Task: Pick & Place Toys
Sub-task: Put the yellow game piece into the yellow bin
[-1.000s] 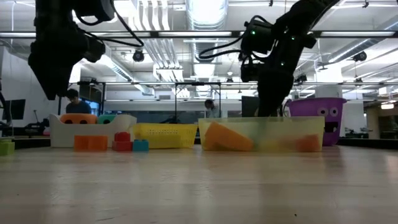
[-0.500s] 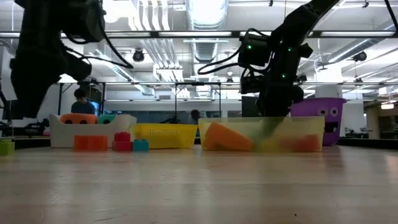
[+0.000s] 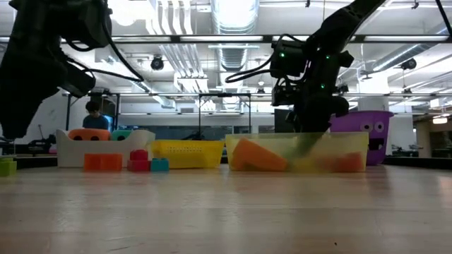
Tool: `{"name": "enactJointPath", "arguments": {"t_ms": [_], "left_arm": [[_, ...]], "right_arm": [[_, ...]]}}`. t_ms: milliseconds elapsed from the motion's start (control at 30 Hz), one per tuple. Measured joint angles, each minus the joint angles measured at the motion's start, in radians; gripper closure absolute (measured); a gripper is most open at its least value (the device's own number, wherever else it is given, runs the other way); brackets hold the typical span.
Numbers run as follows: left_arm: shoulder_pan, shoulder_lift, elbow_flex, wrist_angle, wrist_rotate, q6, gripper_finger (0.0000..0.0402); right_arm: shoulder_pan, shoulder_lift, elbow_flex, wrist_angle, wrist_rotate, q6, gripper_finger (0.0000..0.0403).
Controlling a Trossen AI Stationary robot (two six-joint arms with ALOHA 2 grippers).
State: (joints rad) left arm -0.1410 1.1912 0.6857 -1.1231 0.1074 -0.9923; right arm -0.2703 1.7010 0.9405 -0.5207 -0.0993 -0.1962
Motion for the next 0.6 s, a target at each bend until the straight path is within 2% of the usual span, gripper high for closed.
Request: {"name": "enactJointPath", "arguments": {"t_ms": [300,600], "left_arm": [[0.000,0.002,-0.057,0.051,0.001,-0.056,0.0016],[0.000,0.089,-0.061,0.067,0.017,0.011,0.0016]], "right_arm": [[-0.001,0.012,0.000,0.012,-0.011,-0.021,0.0273],[-0.002,0.012,-0.002,0.005,-0.023,-0.063,0.0273]]}}
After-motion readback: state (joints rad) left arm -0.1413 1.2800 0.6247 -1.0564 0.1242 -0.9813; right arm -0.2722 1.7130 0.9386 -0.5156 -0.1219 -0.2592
